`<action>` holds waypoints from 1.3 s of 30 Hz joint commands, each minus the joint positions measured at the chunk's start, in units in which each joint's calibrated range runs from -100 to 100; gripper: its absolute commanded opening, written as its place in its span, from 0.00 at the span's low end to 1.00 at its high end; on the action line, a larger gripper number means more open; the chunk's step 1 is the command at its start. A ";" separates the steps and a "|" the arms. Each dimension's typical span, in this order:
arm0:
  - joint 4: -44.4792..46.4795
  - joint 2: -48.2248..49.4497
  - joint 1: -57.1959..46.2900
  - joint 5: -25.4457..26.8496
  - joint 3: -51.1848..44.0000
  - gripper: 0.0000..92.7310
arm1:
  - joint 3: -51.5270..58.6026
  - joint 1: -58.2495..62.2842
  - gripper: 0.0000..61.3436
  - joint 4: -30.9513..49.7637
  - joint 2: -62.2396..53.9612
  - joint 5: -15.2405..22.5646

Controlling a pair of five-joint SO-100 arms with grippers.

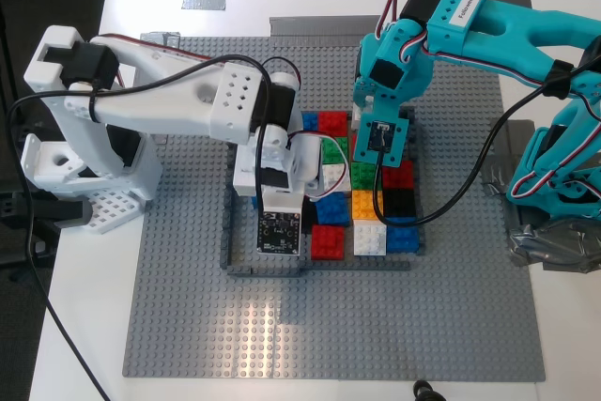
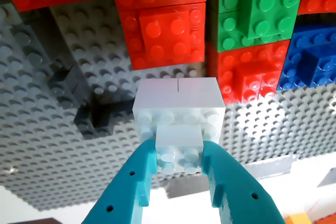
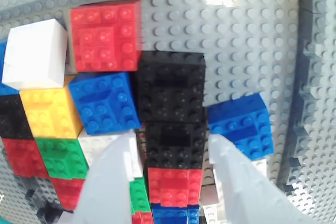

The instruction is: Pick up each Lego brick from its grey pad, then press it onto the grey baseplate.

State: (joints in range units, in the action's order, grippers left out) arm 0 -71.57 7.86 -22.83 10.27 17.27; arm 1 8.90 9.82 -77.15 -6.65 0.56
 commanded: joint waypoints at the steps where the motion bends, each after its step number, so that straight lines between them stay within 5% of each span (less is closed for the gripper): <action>1: 0.29 -0.82 0.30 -0.43 -0.34 0.00 | -9.94 -1.95 0.09 -8.93 -5.63 1.37; 6: 0.29 -3.05 -0.13 -0.48 -1.06 0.00 | -20.23 -7.24 0.00 -21.95 -6.48 0.73; 18: 1.02 -3.05 2.41 -1.16 -0.43 0.00 | -12.01 -34.95 0.00 -21.95 -18.76 0.34; 30: 1.10 -5.89 1.83 -1.11 -0.61 0.00 | -17.52 -62.45 0.00 -21.71 -11.03 -5.18; 39: 2.65 -6.40 1.61 -1.11 -1.24 0.00 | -23.93 -72.46 0.00 -21.79 -3.91 -3.32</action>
State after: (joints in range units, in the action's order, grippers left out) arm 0 -69.30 1.35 -20.83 9.33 17.27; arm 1 -7.16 -59.91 -98.23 -13.04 -3.64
